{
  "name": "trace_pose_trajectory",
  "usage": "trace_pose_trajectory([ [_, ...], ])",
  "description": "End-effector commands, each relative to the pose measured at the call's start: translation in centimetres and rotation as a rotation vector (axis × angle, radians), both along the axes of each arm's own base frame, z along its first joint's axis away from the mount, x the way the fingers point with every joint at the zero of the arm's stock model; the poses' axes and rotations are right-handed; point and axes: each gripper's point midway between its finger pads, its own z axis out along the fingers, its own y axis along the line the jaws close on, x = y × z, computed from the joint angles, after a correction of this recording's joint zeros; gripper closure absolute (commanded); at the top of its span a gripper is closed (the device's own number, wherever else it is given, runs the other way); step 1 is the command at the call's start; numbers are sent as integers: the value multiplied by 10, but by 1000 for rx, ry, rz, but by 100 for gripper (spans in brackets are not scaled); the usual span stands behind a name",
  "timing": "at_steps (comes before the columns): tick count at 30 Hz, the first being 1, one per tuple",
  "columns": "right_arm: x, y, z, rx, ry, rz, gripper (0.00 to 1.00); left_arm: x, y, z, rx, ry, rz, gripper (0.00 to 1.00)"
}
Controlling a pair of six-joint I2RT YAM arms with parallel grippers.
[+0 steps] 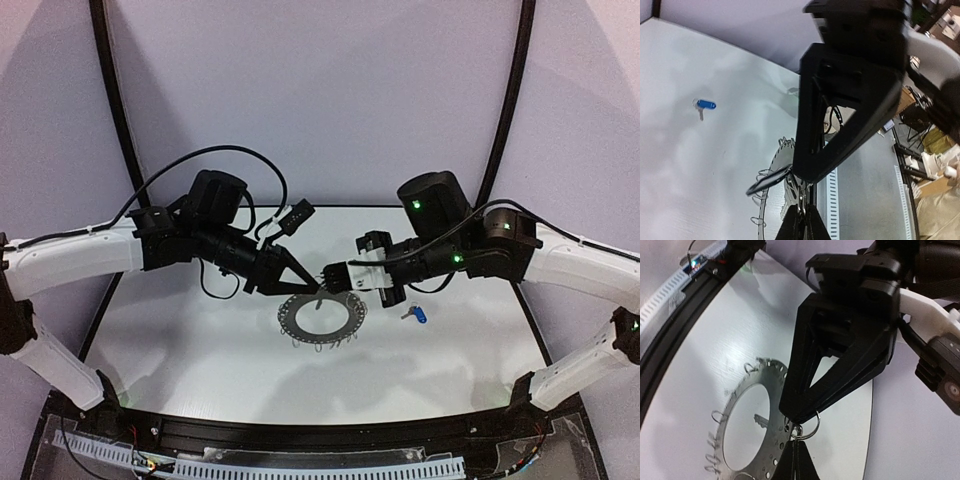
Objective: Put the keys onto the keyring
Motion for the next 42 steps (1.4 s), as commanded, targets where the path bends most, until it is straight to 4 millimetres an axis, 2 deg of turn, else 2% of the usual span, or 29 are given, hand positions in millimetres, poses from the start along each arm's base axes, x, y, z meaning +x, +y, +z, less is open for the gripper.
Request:
trace_pose_trajectory([
  [1,-40,-13,-72,-285,66,137,100,44,7,73,-166,-76,249,99],
  [6,-48,-3,-70,-222,24,198,100,82,20,77,-165,59,486,99],
  [12,-49,5,-68,-142,-31,221,100,105,34,79,-211,157,639,99],
  [13,-51,5,-69,-138,-56,246,100,115,41,74,-220,219,702,99],
  [17,-56,2,-73,-148,-67,269,100,130,51,71,-282,324,754,99],
  [20,-57,0,-77,-154,-70,266,100,133,55,77,-334,347,751,99],
  [24,-47,4,-70,-124,-99,214,100,124,50,84,-345,319,676,99],
  [29,-40,7,-54,-38,-122,156,100,118,46,69,-244,254,624,99],
  [31,-33,8,-46,-9,-128,105,98,109,44,63,-216,219,564,99],
  [32,-25,9,-39,16,-124,55,85,102,42,58,-193,188,515,99],
  [33,-21,10,-35,32,-130,33,82,99,41,59,-192,163,492,99],
  [34,-11,10,-22,93,-99,-50,71,93,42,50,-153,133,456,99],
  [35,-5,10,-10,145,-81,-97,66,94,44,46,-134,94,462,99],
  [37,-1,5,15,244,-33,-156,52,93,46,39,-114,52,455,99],
  [38,-1,2,20,268,-20,-162,47,93,47,38,-111,45,455,99],
  [40,-5,-8,37,363,23,-174,6,92,46,39,-127,21,435,99],
  [41,-4,-11,42,397,44,-190,3,91,45,40,-136,16,429,99],
  [42,2,-17,55,471,73,-231,2,89,43,45,-161,3,406,99],
])
